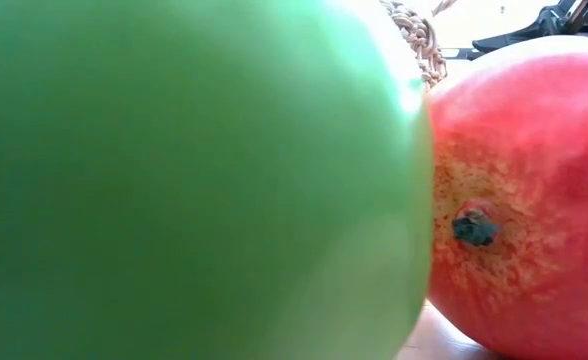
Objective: Build produce basket
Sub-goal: Put the mango into the basket
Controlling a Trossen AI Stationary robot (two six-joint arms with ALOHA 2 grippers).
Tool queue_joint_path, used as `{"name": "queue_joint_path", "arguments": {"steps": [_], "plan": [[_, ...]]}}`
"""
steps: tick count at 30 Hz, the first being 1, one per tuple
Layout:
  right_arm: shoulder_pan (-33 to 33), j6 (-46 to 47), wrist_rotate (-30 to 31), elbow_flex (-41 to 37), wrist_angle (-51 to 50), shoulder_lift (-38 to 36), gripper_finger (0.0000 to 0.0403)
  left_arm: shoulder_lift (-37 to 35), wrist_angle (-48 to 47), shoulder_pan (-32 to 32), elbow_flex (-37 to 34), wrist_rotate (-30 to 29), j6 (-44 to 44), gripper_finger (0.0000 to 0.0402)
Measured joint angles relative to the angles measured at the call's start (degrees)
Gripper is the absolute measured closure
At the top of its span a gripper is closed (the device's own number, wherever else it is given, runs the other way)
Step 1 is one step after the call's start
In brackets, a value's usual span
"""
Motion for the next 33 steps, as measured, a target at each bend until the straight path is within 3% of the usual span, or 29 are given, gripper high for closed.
{"name": "queue_joint_path", "arguments": {"steps": [5, 13, 22, 29, 33], "plan": [[0.01, 0.00, 0.00, -0.01, -0.02, 0.00, 0.0338, 1.35, 3.67, 0.63, -0.08, -1.32, 4.78, 0.0118], [0.00, 0.00, 0.02, 0.00, -0.01, 0.00, 0.0338, 3.91, 9.73, 1.40, -0.12, 0.07, 4.58, 0.0118], [0.02, 0.00, 0.00, -0.02, -0.02, 0.01, 0.0338, 5.39, 31.17, 4.19, -0.12, 12.75, 3.96, 0.0118], [0.00, 0.00, 0.00, -0.02, -0.02, 0.01, 0.0338, 5.24, 54.16, 7.02, -0.11, 17.51, 2.87, 0.0118], [0.02, 0.00, 0.00, -0.02, -0.02, 0.01, 0.0338, 5.17, 61.75, 8.51, -0.05, 18.30, 4.82, 0.0118]]}}
